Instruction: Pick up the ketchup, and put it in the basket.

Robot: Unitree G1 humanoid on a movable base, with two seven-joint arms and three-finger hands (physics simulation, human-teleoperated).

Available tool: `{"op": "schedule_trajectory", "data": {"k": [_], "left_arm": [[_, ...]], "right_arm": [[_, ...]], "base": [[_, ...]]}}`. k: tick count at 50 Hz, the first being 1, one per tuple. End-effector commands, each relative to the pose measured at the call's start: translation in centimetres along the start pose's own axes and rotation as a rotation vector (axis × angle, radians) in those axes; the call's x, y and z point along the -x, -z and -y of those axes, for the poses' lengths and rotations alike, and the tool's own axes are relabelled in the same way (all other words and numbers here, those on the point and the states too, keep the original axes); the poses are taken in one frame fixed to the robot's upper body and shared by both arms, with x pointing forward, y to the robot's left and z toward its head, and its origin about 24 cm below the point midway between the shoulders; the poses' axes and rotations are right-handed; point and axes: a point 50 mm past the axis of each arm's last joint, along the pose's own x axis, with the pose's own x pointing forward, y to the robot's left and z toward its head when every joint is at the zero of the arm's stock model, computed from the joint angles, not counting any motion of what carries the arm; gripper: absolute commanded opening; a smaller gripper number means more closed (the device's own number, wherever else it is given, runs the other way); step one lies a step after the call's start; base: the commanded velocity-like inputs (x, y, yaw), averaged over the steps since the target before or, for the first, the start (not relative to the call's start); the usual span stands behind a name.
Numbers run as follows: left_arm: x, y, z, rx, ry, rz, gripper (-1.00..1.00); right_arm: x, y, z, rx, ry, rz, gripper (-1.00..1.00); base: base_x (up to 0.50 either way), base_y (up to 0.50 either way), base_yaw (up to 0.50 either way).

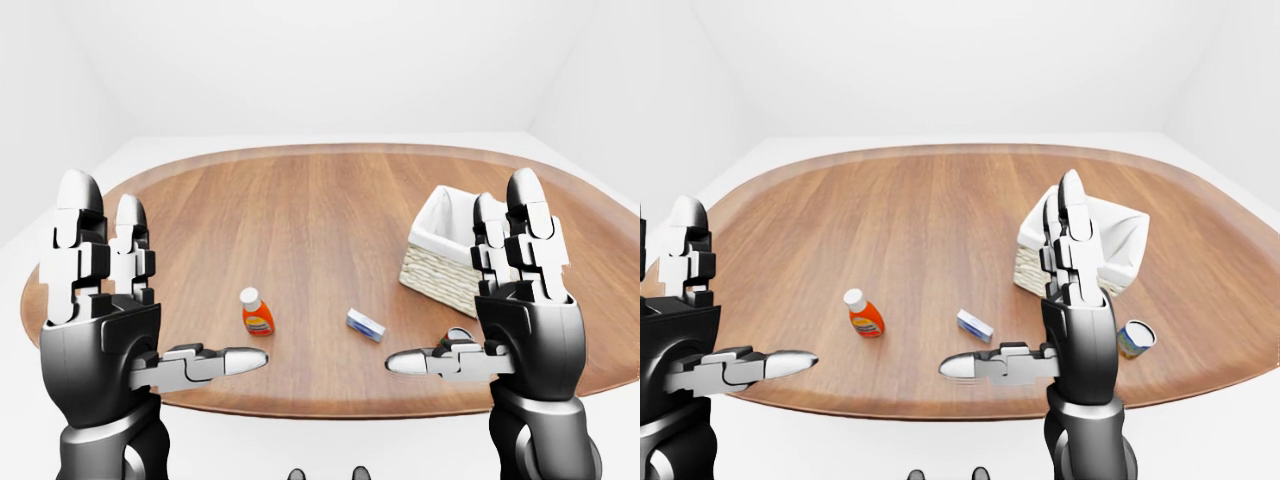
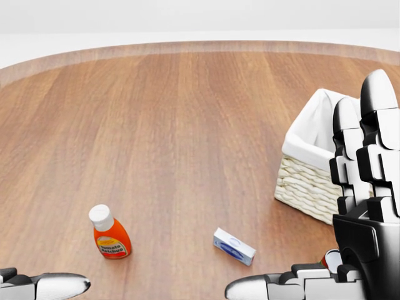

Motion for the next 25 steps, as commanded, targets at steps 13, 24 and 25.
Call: {"op": "schedule_trajectory", "data": {"k": [13, 24, 25], "left_arm": [[0.06, -0.07, 0.1, -0.004, 0.006, -0.001, 1.0], [0.07, -0.1, 0.09, -0.008, 0.008, 0.0, 1.0], [0.07, -0.09, 0.1, -0.008, 0.008, 0.0, 1.0]], "right_arm": [[0.05, 0.01, -0.05, 0.002, -0.001, -0.003, 1.0], [0.02, -0.13, -0.05, 0.0, 0.0, 0.005, 1.0], [0.02, -0.11, -0.04, 0.0, 0.001, 0.004, 1.0]], "base": [[0.5, 0.0, 0.0], [0.5, -0.01, 0.0], [0.5, -0.02, 0.0]]}}
